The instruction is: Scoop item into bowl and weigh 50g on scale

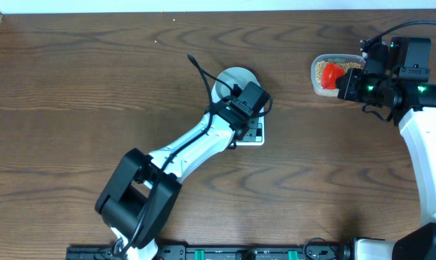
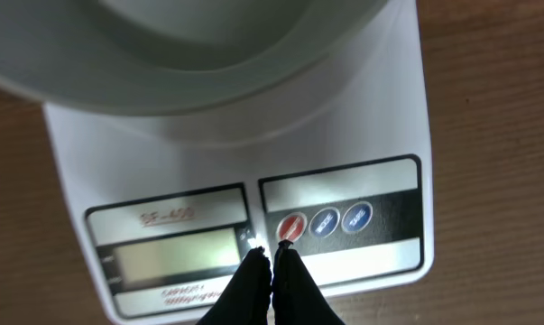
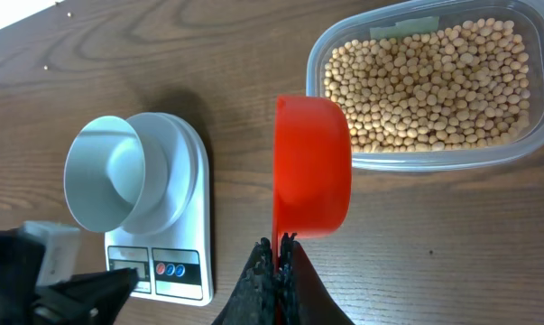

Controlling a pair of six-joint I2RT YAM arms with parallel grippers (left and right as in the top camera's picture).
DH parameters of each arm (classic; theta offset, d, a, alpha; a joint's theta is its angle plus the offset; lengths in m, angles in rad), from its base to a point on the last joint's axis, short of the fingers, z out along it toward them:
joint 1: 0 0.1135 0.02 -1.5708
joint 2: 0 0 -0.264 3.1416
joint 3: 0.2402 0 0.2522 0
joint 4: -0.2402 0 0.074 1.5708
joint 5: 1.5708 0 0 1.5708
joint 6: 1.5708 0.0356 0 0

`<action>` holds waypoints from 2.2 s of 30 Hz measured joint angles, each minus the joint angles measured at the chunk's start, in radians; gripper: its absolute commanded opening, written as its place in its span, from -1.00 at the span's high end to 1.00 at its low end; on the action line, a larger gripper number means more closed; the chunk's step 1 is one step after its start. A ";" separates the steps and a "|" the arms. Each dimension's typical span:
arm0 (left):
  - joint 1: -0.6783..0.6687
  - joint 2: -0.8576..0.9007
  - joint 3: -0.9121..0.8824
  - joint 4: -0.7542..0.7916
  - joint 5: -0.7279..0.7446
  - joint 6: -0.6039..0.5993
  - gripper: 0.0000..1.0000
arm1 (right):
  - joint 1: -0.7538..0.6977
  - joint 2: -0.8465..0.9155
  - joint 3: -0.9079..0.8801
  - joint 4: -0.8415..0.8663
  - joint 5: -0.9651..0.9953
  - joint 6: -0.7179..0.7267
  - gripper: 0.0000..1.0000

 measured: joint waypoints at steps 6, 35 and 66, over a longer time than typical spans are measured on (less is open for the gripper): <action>-0.021 0.043 0.000 0.055 0.000 0.000 0.86 | 0.000 0.000 0.000 -0.001 0.000 -0.003 0.98; -0.026 0.097 0.000 0.072 -0.128 -0.072 0.86 | 0.000 0.000 0.000 -0.005 0.000 -0.007 0.98; -0.025 0.097 0.000 0.063 -0.089 0.021 0.86 | 0.000 0.000 0.000 -0.003 0.000 -0.026 0.98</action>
